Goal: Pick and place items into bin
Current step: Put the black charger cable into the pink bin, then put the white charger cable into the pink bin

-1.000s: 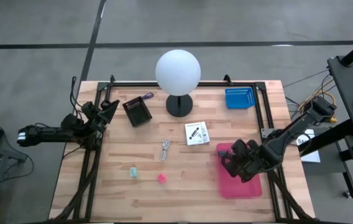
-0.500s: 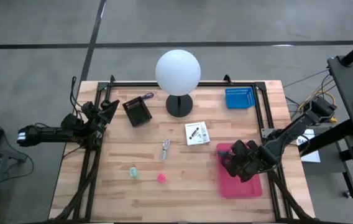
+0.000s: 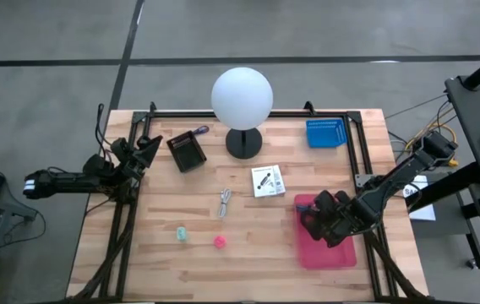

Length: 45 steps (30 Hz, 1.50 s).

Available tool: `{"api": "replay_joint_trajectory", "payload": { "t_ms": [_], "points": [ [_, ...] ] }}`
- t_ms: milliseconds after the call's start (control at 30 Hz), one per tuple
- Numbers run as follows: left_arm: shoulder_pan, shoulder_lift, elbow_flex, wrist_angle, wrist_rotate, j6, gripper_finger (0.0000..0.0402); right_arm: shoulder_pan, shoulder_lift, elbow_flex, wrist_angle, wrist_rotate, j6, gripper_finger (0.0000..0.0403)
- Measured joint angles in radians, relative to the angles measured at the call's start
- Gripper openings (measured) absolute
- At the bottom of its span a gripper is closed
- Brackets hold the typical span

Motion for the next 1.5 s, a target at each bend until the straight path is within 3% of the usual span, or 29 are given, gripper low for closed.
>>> {"api": "replay_joint_trajectory", "payload": {
  "t_ms": [567, 900, 1167, 1333, 1500],
  "points": [
    [0.000, 0.000, 0.000, 0.000, 0.000, 0.000, 0.0144, 0.000, 0.000, 0.000, 0.022, -0.002, 0.011, 0.0080],
    [0.000, 0.000, 0.000, 0.000, 0.000, 0.000, 0.0144, -0.001, 0.000, 0.000, 0.044, 0.002, 0.011, 0.0089],
    [0.000, 0.000, 0.000, 0.000, 0.000, 0.000, 0.0144, -0.001, 0.000, 0.000, 0.176, 0.193, -0.025, 0.0071],
    [0.000, 0.000, 0.000, 0.000, 0.000, -0.001, 0.0144, -0.005, 0.000, 0.000, 0.337, 0.334, -0.149, 0.0065],
    [0.000, 0.000, 0.000, 0.000, 0.000, -0.001, 0.0144, -0.033, 0.000, 0.000, 0.499, 0.358, -0.270, 0.0064]
  ]
}}
